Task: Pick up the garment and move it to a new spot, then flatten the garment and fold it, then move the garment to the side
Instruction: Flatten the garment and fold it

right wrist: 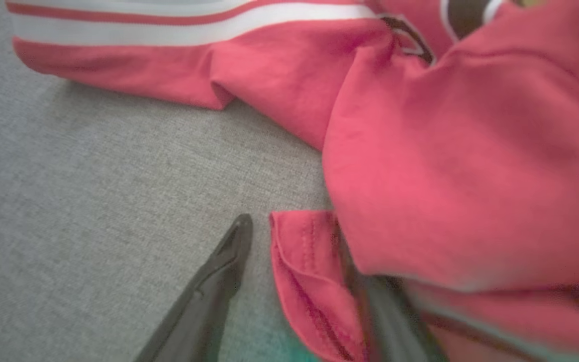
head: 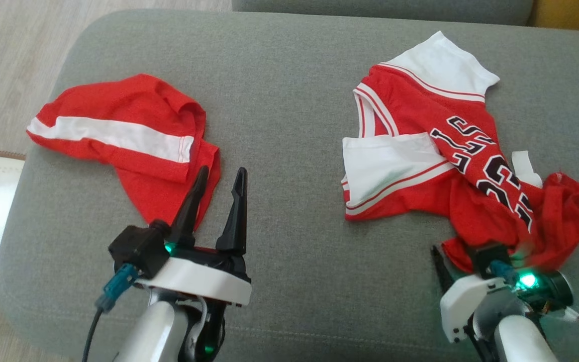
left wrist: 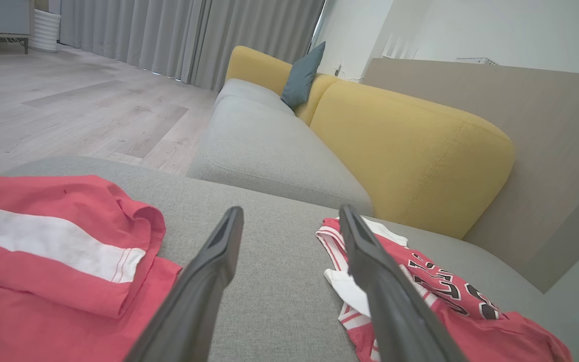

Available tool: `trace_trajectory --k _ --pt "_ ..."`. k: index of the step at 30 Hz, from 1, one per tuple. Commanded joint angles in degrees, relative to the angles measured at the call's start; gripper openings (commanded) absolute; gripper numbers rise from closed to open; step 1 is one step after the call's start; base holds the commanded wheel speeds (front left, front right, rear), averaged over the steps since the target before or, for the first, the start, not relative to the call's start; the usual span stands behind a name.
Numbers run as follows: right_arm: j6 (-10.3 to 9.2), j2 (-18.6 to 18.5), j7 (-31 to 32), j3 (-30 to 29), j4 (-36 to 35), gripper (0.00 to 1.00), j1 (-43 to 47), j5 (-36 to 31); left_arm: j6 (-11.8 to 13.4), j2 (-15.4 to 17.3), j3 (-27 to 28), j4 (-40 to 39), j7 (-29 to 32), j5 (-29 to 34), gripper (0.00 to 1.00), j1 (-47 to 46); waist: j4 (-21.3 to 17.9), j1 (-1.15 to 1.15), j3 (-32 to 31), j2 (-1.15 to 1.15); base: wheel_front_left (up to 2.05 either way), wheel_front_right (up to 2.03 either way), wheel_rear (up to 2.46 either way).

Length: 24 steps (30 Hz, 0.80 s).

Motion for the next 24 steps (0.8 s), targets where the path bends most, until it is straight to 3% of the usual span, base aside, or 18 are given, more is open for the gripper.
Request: trace_trajectory --k 1,10,19,24 --pt "-0.04 -0.33 0.97 0.81 -0.15 0.0 -1.17 -0.72 0.01 0.14 1.7 -1.99 -0.31 -0.27 1.0 -2.83 -0.15 0.0 -0.05 0.0 0.0 0.0 0.0" --pt "-0.04 -1.58 1.61 -1.46 -3.59 0.0 1.13 -0.97 0.24 0.14 2.51 -1.84 -0.31 -0.33 1.0 -2.02 -2.82 0.0 -2.52 0.0 0.0 0.0 0.0" --pt "-0.04 -11.99 8.81 -4.82 -18.08 0.0 6.22 1.8 0.62 0.14 2.35 -2.28 -0.31 -0.77 1.0 -0.81 -4.66 0.0 -5.07 0.0 0.0 0.0 0.0" --pt "-0.04 -15.71 13.38 -8.26 -25.11 0.0 8.09 2.46 0.72 0.14 1.96 -2.52 -0.31 -0.99 1.0 -0.63 -4.72 0.0 -5.32 0.0 0.0 0.0 0.0"
